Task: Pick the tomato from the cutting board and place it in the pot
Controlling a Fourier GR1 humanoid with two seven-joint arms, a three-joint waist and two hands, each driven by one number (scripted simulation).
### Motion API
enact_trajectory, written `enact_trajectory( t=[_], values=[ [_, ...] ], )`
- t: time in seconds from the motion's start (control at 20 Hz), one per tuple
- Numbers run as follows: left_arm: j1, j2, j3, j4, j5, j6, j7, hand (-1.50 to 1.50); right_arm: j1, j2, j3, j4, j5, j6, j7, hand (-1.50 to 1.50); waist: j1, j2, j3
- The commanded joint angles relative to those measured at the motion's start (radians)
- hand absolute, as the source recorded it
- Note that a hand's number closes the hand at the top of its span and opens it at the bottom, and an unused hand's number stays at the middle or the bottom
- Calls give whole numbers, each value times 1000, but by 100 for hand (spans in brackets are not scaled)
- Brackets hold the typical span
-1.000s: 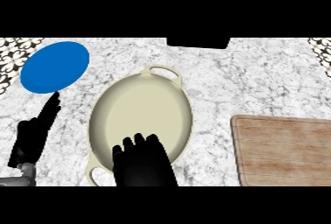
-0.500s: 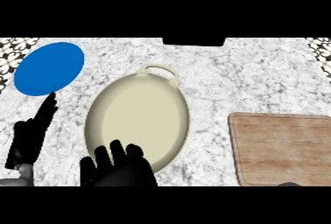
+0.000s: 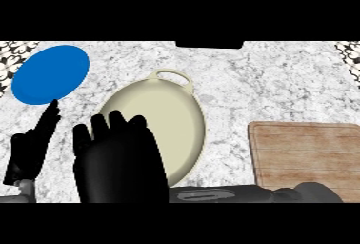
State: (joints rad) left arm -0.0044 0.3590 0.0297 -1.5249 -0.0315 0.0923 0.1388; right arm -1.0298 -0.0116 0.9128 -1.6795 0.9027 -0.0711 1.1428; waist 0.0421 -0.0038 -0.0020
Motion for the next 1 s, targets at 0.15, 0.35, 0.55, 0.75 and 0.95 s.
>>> enact_trajectory(
  t=[0.15,0.35,0.55,0.75,0.95],
  values=[
    [37,3,9,-28,-17,-1,-18,0,-134,11,-115,240,-97,-127,16,150,0,4,1],
    [14,-3,6,-46,-18,-6,33,0,-154,11,-148,424,-154,-223,-150,150,-6,8,1],
    [-19,-20,8,29,-21,-16,-15,0,-202,11,-112,616,-235,-307,-239,150,1,12,0],
    [0,-11,13,-20,-7,-34,5,0,-236,12,-102,812,-263,-325,-368,150,20,16,0],
    [-6,3,21,-59,-10,-37,39,0,-166,12,-136,885,-373,-435,-476,150,30,20,1]
  ],
)
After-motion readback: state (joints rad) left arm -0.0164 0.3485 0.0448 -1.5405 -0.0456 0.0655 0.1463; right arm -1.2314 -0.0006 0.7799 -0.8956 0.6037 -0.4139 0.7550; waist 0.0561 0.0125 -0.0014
